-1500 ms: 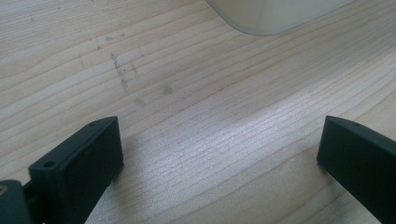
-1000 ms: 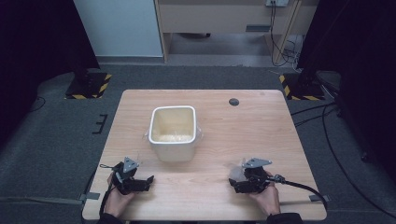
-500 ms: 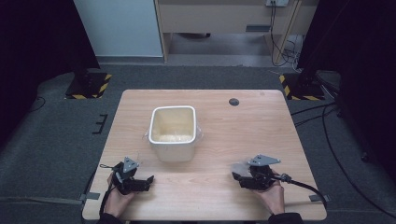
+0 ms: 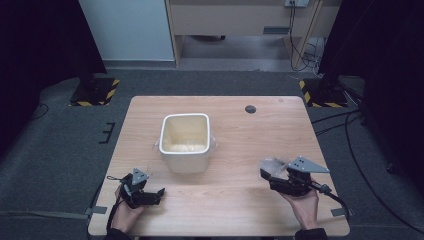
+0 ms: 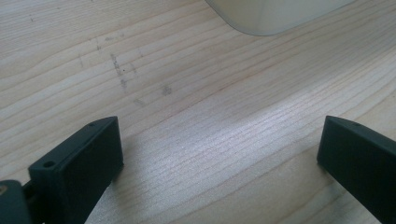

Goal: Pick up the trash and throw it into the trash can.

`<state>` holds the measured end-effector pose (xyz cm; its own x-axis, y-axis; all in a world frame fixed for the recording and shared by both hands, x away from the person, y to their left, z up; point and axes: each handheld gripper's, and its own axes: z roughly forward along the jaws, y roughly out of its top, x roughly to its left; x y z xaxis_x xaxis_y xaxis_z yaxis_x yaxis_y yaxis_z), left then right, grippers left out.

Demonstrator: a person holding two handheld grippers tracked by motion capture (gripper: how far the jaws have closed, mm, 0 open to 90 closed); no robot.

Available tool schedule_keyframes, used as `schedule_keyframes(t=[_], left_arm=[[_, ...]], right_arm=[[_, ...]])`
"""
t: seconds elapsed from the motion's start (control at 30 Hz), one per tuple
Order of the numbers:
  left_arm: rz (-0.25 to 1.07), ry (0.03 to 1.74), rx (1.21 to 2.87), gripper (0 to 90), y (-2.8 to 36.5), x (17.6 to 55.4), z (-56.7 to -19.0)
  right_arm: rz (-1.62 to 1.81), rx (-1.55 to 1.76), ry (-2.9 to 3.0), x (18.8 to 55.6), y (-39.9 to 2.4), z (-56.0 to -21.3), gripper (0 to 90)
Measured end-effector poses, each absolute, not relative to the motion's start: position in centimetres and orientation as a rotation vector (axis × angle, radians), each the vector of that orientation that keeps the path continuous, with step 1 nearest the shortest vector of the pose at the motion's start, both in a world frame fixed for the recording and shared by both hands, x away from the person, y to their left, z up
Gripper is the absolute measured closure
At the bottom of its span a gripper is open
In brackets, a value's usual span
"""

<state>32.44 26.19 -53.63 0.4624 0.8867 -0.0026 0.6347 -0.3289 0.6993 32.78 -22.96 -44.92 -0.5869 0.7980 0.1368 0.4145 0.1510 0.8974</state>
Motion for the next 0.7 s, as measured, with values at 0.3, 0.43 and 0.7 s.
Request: schedule_keyframes(t=[0.3,0.43,0.7], left_arm=[[0.511,1.261,2.076,0.0,26.2,32.5,-53.6],[0.511,1.261,2.076,0.0,26.1,32.5,-53.6],[0.512,1.262,2.076,0.0,26.1,32.5,-53.6]], right_arm=[[1.51,1.12,1.993,33.1,-23.1,-42.6,34.5],[1.562,1.099,1.956,33.5,-22.9,-41.2,34.4],[1.629,1.053,1.893,33.6,-22.7,-38.8,34.3]])
